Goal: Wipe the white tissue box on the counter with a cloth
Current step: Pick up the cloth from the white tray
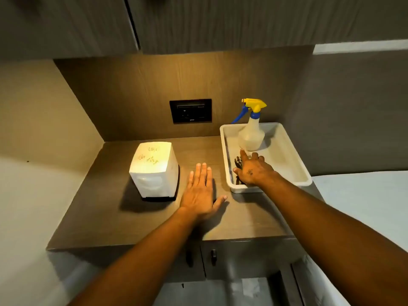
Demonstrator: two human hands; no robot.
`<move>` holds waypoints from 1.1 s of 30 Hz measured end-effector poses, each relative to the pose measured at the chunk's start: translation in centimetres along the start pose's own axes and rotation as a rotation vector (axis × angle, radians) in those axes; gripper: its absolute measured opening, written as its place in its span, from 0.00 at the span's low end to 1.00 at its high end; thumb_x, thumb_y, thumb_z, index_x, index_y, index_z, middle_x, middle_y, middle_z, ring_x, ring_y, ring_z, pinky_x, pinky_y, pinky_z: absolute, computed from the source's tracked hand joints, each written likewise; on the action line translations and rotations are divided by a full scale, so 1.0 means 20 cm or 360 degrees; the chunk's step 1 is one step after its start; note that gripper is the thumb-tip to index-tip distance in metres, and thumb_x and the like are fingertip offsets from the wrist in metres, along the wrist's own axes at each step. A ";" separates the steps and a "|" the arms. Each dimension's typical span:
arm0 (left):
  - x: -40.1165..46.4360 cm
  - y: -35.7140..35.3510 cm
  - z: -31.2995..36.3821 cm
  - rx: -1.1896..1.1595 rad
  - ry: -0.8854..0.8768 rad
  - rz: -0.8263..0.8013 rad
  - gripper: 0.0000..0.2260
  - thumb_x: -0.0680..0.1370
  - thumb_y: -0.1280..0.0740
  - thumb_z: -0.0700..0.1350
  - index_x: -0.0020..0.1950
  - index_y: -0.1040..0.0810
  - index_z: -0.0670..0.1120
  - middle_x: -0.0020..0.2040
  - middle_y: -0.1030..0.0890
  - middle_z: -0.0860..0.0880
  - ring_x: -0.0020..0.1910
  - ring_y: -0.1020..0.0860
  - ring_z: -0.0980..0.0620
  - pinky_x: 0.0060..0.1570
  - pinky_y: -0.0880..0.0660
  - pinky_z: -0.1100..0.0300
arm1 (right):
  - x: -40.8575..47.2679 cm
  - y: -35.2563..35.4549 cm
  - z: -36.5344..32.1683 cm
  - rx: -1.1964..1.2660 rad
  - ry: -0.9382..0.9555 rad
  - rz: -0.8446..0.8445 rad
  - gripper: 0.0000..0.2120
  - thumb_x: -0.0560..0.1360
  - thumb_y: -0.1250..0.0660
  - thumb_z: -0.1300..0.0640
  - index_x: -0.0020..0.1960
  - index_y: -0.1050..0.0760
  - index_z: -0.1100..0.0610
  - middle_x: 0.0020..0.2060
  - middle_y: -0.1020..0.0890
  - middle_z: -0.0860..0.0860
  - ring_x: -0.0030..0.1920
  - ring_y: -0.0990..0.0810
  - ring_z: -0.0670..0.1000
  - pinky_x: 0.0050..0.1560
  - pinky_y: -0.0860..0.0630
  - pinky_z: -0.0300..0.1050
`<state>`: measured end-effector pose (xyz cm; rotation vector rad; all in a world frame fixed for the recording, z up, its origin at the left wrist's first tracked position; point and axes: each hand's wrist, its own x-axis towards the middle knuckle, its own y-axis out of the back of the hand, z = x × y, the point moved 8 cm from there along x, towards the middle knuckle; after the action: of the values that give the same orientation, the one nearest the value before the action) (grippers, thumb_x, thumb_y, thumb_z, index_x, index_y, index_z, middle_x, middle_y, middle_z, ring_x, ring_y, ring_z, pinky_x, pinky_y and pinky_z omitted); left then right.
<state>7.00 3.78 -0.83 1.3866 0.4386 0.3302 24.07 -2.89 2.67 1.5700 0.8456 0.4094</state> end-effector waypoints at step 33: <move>-0.03 0.63 -0.06 -0.0020 -0.0122 0.0310 0.42 0.83 0.48 0.66 0.84 0.58 0.38 0.85 0.59 0.38 0.83 0.62 0.41 0.81 0.61 0.45 | -0.02 0.52 -0.35 0.0633 0.0425 0.0421 0.20 0.79 0.42 0.50 0.70 0.34 0.48 0.64 0.33 0.61 0.60 0.28 0.63 0.63 0.31 0.56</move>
<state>6.37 6.59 11.59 1.4278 0.2379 0.4363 21.94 1.79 14.14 2.0382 0.9673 0.6839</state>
